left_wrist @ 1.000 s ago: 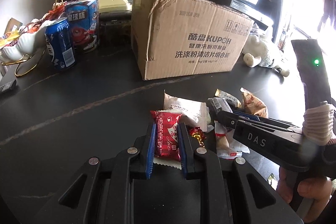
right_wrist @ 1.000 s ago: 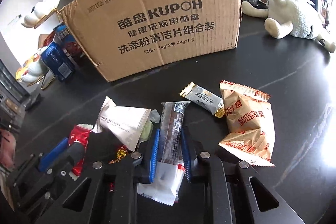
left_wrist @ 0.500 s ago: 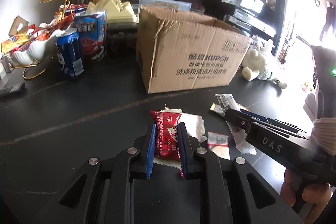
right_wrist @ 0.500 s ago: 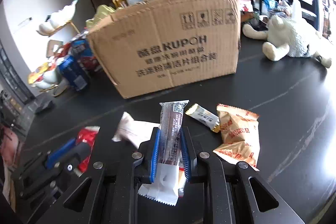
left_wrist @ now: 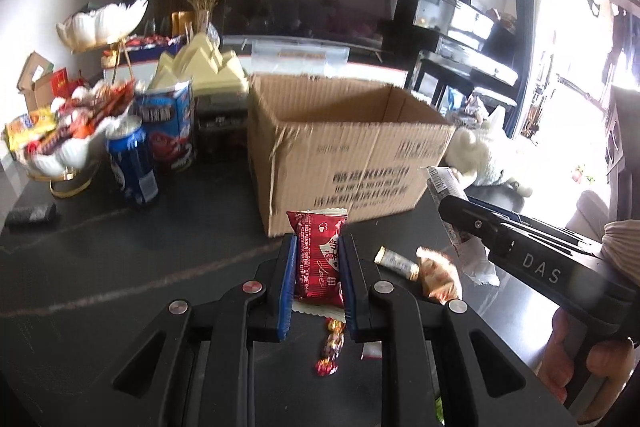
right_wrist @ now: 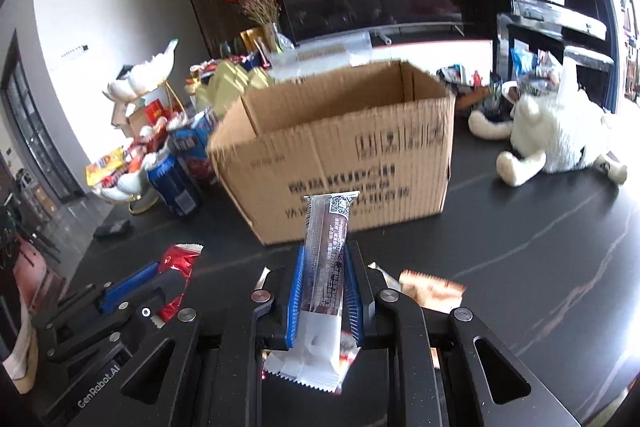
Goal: Organize snacks
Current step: 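Lower both held snacks into the cardboard box and open both grippers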
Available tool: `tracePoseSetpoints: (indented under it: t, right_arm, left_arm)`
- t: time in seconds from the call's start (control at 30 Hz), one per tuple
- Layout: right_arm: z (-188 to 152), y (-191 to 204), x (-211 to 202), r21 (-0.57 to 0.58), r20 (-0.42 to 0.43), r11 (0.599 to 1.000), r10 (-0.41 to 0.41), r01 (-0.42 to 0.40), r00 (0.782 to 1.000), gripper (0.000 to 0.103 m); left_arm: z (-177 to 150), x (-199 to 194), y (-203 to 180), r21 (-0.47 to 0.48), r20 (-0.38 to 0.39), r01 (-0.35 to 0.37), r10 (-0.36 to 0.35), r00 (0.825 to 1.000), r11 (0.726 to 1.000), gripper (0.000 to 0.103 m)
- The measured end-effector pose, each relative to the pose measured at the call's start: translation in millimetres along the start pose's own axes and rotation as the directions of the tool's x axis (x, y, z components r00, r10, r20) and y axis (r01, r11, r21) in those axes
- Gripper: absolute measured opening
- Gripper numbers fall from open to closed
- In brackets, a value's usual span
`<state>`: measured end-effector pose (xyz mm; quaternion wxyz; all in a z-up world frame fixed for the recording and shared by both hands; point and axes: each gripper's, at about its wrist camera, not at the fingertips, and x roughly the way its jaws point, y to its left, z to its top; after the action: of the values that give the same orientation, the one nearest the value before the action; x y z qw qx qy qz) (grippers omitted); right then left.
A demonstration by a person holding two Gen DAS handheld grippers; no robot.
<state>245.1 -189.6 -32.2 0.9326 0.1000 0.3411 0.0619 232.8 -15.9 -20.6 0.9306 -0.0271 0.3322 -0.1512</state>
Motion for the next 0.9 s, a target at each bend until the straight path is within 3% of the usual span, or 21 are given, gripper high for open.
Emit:
tracePoseSetpoints:
  t: [0.47,0.9]
  right_arm:
    - [67.1,-6.0,-13.8,-0.025,0.083,0.999,0.031,-0.029,0.996,0.021]
    - [119.9,-8.5,19.7,-0.063,0.062,0.997,0.04,-0.036,0.997,0.021]
  left_arm:
    - [70.0,-0.5,-17.7,0.062,0.057,-0.005,0.002,0.998,0.998,0.021]
    - [120.8,32.7,-15.0,0.074,0.04,-0.008,0.005,0.999,0.997,0.021]
